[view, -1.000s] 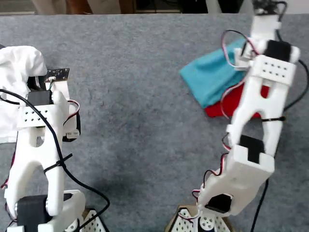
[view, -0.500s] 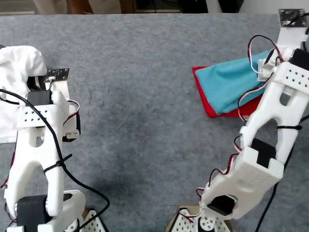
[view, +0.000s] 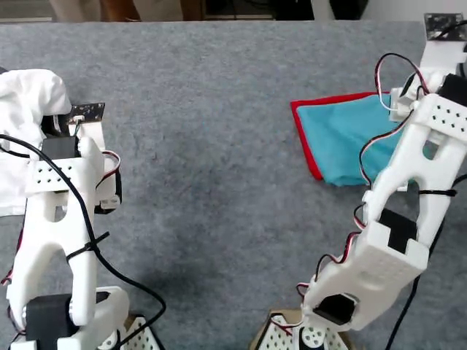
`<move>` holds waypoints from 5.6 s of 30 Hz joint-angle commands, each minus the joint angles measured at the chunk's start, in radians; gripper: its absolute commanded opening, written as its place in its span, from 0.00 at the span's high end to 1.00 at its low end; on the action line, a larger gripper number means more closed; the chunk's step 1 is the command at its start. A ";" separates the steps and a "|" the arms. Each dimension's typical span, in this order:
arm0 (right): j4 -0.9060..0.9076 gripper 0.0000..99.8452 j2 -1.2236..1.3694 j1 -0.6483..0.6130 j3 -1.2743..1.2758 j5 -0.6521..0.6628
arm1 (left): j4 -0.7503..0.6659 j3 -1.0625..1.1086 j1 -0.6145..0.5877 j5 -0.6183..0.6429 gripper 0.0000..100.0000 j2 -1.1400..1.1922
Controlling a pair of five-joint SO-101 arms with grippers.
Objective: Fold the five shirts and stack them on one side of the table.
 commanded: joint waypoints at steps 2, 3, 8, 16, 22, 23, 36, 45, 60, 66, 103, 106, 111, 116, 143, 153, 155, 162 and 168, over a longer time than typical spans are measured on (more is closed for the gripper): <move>-0.143 0.97 0.053 -0.048 -0.010 0.009 | 0.008 -0.012 -0.002 -0.008 0.98 -0.033; -0.149 0.95 0.081 -0.054 -0.012 -0.014 | 0.008 -0.012 -0.002 -0.008 0.98 -0.033; -0.155 1.00 0.255 -0.058 -0.070 -0.064 | 0.008 -0.012 -0.003 -0.009 0.98 -0.033; -0.374 1.00 0.662 0.025 -0.378 -0.060 | 0.008 -0.012 -0.002 -0.009 0.98 -0.033; -0.083 1.00 0.769 0.004 -0.768 -0.058 | 0.005 -0.012 -0.002 -0.009 0.98 -0.033; -0.017 1.00 0.776 -0.004 -0.825 -0.058 | 0.005 -0.012 -0.002 -0.009 0.98 -0.031; 0.433 1.00 0.670 0.007 -1.109 0.026 | 0.006 -0.012 -0.003 -0.009 0.98 -0.031; 0.428 1.00 0.641 0.171 -0.849 0.077 | 0.005 -0.012 -0.003 -0.029 0.98 -0.031; 0.434 1.00 0.720 0.196 -1.024 0.071 | -0.002 -0.014 -0.002 -0.029 0.98 -0.027; 0.434 1.00 0.598 0.113 -1.033 0.069 | 0.003 -0.017 -0.002 -0.029 0.98 -0.030; 0.431 1.00 -0.076 -0.222 -0.366 -0.029 | -0.258 -0.425 -0.554 -0.146 0.87 0.685; 0.431 1.00 -0.162 -0.243 -0.366 -0.029 | -0.170 -0.546 -0.539 -0.146 0.98 0.785; 0.430 1.00 -0.272 -0.249 -0.364 -0.023 | 0.026 -0.741 -0.551 -0.147 0.98 0.834; 0.431 1.00 -0.352 -0.249 -0.364 -0.021 | 0.152 -0.862 -0.539 -0.147 0.98 0.733; 0.433 1.00 -0.394 -0.225 -0.361 -0.023 | 0.238 -0.454 0.735 -0.037 0.98 -0.705; 0.427 1.00 -0.394 -0.320 -0.214 -0.021 | 0.230 -0.423 0.557 0.032 0.88 -0.704; 0.425 1.00 -0.394 -0.328 -0.199 -0.021 | 0.166 -0.341 0.341 0.058 0.80 -0.702; 0.420 1.00 -0.394 -0.329 -0.099 -0.029 | -0.427 0.187 -0.049 0.077 0.78 -0.591; 0.420 1.00 -0.394 -0.331 0.001 -0.031 | -0.591 0.158 -0.109 0.192 0.78 -0.328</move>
